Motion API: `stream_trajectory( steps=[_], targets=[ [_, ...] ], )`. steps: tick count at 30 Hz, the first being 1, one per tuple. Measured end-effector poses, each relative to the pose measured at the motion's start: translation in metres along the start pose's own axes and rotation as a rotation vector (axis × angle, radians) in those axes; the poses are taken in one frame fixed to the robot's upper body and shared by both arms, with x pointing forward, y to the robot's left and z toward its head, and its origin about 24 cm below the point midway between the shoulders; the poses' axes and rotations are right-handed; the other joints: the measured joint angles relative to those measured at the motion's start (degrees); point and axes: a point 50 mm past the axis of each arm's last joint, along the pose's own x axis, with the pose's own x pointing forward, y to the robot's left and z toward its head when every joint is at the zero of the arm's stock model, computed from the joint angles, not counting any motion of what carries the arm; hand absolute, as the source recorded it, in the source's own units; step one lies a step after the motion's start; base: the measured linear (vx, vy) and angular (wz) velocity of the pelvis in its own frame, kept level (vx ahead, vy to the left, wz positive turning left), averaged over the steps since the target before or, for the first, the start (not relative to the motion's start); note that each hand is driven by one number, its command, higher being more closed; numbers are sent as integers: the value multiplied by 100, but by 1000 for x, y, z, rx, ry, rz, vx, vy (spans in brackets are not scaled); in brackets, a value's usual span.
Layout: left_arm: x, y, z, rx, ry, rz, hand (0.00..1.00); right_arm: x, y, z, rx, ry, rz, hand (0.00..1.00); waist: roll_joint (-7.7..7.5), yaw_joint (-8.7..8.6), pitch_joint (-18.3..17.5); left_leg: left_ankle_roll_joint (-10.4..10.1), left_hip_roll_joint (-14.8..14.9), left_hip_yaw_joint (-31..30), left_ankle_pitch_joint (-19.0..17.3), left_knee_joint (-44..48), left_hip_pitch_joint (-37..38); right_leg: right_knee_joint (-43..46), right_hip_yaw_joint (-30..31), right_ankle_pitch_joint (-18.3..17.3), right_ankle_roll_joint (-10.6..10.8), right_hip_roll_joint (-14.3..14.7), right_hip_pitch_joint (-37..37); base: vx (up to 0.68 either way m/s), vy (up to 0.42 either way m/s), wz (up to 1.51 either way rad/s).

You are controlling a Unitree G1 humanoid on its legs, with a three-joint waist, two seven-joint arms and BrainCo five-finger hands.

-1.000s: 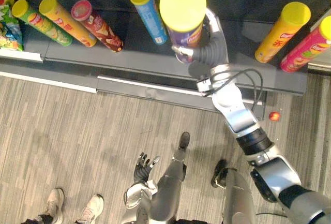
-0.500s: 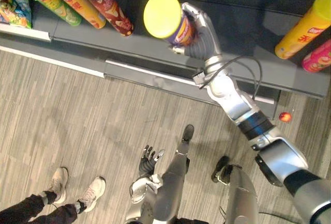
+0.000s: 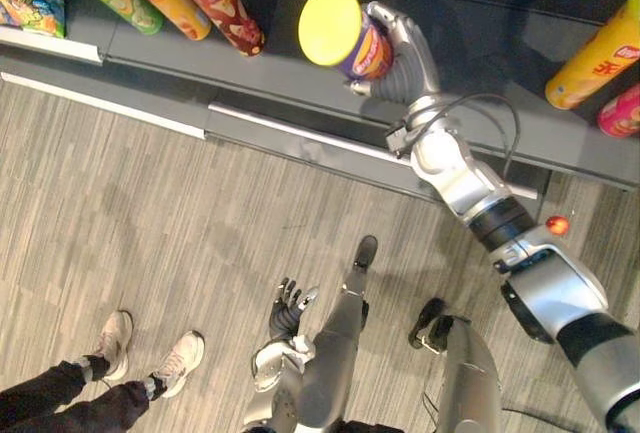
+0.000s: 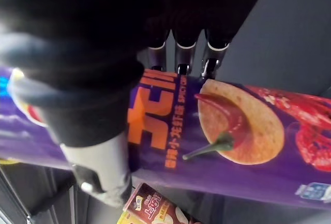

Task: Put the gum and the chips on the shelf.

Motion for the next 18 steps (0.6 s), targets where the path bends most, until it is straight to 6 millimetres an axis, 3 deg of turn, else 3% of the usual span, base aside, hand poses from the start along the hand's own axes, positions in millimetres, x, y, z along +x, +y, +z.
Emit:
stream_trajectory(
  steps=[18],
  targets=[
    [-1, -4, 0, -3, -14, -16, 0, 11, -16, -8, 169, 105, -69, 100, 58, 56, 26, -35, 5, 49, 20, 111, -181, 184, 87, -41, -28, -8, -250, 5, -11, -1]
  ],
)
